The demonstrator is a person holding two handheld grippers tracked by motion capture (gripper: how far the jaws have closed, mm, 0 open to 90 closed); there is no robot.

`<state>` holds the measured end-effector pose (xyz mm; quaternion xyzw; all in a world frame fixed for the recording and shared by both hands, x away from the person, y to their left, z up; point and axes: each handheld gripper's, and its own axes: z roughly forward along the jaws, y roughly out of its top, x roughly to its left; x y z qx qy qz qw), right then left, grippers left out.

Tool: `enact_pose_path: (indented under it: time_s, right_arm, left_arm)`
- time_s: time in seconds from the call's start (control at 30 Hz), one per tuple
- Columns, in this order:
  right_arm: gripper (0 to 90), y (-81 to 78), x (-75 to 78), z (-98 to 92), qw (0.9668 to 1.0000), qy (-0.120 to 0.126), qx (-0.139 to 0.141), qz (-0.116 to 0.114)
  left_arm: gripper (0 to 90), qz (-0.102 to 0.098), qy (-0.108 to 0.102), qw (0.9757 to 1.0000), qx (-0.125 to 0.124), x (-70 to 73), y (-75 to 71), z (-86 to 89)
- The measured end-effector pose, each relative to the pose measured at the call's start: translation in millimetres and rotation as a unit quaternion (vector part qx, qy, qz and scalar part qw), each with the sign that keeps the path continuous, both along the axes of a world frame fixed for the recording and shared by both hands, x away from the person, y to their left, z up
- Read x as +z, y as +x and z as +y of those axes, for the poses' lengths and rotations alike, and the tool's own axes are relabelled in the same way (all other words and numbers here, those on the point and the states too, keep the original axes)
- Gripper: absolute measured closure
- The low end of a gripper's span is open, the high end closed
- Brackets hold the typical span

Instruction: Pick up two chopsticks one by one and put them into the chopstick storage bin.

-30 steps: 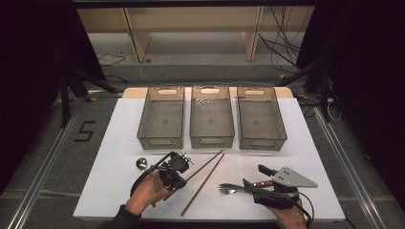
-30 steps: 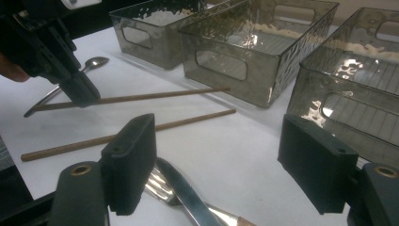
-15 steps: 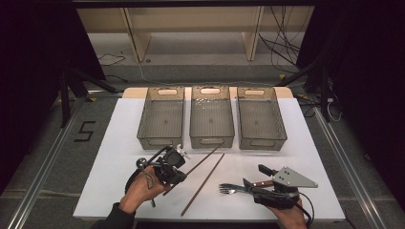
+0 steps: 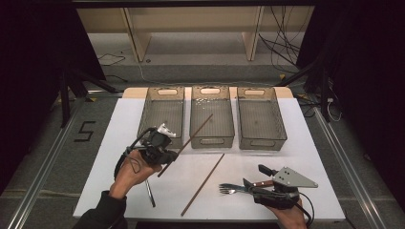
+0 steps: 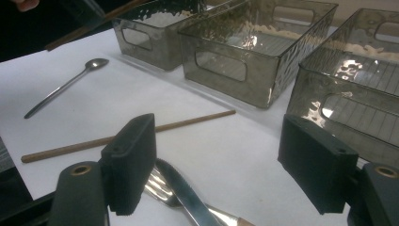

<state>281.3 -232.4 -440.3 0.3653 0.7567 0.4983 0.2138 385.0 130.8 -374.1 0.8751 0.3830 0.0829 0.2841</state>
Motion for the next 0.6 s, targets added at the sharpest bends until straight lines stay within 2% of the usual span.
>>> enact_pose_path:
  time_s: [0.2, 0.37, 0.6]
  right_arm:
    - [28.7, -0.1, 0.2, -0.3, 1.0000, 0.001, 0.000, -0.001]
    - [28.7, 0.0, 0.2, -0.3, 1.0000, 0.002, 0.000, -0.001]
    - [28.7, -0.3, 0.1, 0.2, 1.0000, 0.002, 0.001, -0.001]
  left_arm:
    - [84.3, -0.017, -0.025, 0.9991, 0.031, 9.9, 18.8, 16.4]
    - [84.3, -0.033, -0.032, 0.9979, 0.046, 17.5, 27.8, 24.3]
    - [84.3, -0.041, -0.056, 0.9954, 0.067, 25.8, 48.8, 34.3]
